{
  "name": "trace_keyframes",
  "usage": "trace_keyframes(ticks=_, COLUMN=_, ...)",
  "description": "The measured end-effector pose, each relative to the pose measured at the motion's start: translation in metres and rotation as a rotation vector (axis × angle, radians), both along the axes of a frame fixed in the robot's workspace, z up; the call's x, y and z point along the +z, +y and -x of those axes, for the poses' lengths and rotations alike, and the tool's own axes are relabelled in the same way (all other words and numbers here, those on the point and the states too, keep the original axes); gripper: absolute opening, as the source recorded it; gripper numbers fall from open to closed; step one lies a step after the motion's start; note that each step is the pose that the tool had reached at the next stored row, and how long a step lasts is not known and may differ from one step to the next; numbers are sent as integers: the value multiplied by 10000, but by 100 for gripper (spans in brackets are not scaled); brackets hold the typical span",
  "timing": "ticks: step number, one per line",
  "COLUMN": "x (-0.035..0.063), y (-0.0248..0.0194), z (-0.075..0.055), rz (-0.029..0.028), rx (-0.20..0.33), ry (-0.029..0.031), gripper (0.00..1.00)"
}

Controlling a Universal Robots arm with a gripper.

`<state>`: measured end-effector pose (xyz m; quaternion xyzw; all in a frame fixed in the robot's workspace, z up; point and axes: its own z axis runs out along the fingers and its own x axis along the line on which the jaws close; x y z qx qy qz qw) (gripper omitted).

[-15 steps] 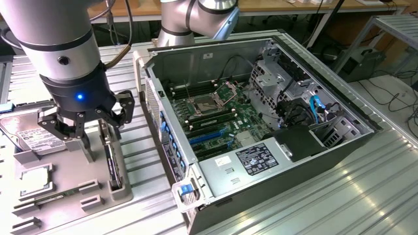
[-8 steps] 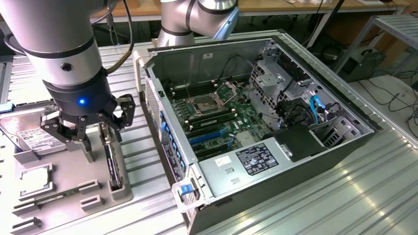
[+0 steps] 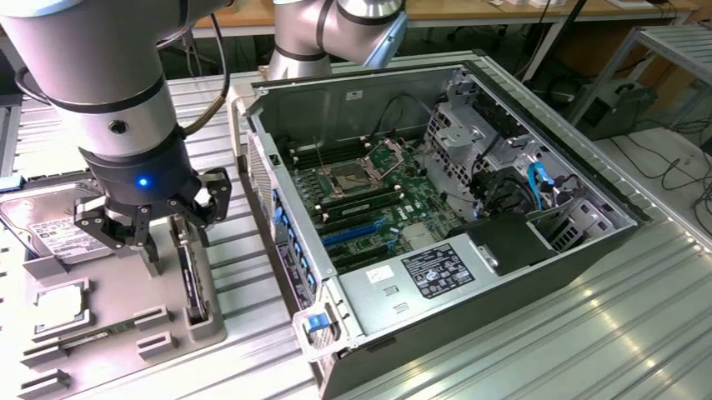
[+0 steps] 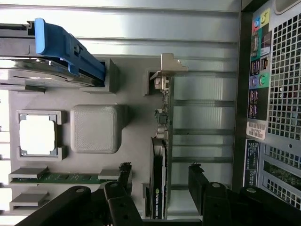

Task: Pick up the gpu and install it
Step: 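Pick up the gpu and move the gpu toward the slot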

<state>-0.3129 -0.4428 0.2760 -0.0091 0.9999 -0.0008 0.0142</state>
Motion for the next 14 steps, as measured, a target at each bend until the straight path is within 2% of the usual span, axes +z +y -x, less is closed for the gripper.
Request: trace_keyframes(ticks=14, x=-115, y=-11, z=0, rz=0, rx=-121, ry=-3, gripper=60)
